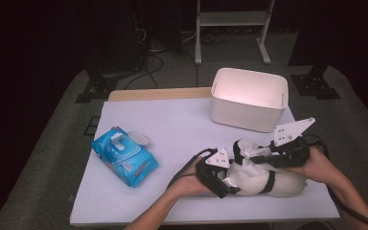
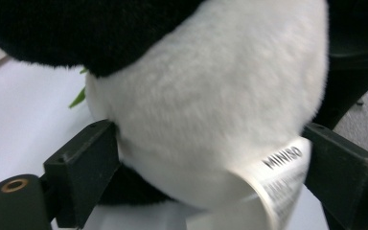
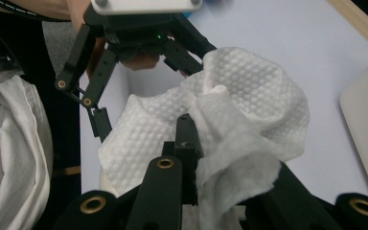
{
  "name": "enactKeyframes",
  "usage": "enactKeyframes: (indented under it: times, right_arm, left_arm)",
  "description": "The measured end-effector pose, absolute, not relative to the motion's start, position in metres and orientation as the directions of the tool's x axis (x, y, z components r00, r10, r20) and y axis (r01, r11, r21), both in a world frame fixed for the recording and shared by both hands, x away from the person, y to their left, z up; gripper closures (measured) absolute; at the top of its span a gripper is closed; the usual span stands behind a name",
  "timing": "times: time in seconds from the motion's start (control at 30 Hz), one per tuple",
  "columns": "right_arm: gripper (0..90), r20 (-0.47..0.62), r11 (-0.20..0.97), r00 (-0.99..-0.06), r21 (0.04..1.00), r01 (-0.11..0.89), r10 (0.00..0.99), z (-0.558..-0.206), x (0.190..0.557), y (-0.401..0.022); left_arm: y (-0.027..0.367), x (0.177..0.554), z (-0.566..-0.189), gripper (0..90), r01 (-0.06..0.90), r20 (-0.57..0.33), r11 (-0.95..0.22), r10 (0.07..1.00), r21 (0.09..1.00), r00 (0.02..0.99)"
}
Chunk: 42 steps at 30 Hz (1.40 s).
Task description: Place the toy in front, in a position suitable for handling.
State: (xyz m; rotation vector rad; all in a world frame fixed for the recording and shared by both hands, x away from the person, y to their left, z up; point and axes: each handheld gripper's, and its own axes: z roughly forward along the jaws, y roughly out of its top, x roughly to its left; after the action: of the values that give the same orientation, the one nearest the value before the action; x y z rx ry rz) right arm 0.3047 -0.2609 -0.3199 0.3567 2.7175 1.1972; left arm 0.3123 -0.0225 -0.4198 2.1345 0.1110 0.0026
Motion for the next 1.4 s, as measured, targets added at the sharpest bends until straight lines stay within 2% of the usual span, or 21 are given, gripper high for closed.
enactKeyframes:
  times: [0.1, 0.23, 0.37, 0.5, 0.8, 1.13, 1.4]
  right_arm:
    - [79.7, -0.037, 0.654, -0.958, 0.739, 0.165, 0.283, -0.320, 0.305, -0.262]
    - [79.7, -0.025, 0.643, -0.957, 0.746, 0.175, 0.290, -0.322, 0.308, -0.264]
    - [79.7, -0.027, 0.641, -0.956, 0.748, 0.175, 0.293, -0.323, 0.308, -0.263]
    - [79.7, -0.036, 0.641, -0.954, 0.748, 0.172, 0.297, -0.321, 0.308, -0.262]
    - [79.6, -0.053, 0.591, -0.955, 0.795, 0.136, 0.291, -0.301, 0.315, -0.254]
    - [79.6, -0.087, 0.582, -0.967, 0.810, 0.073, 0.242, -0.279, 0.325, -0.217]
    - [79.6, -0.096, 0.550, -0.971, 0.834, 0.043, 0.221, -0.270, 0.320, -0.216]
  left_arm:
    - [-0.026, 0.313, -0.424, 9.2, 0.084, -0.048, -0.511, 0.084, 0.855, 0.995]
    - [-0.028, 0.313, -0.423, 27.8, 0.066, -0.021, -0.496, 0.094, 0.866, 0.995]
    - [-0.026, 0.315, -0.422, 41.9, 0.070, -0.024, -0.491, 0.101, 0.868, 0.995]
    - [-0.024, 0.315, -0.416, 46.7, 0.055, -0.001, -0.497, 0.110, 0.866, 0.994]
    - [0.006, 0.319, -0.377, 48.9, 0.007, 0.088, -0.536, 0.151, 0.844, 0.985]
    - [0.045, 0.314, -0.331, 48.9, -0.010, 0.150, -0.633, 0.168, 0.774, 0.974]
    - [0.034, 0.314, -0.313, 48.7, -0.039, 0.175, -0.693, 0.126, 0.719, 0.977]
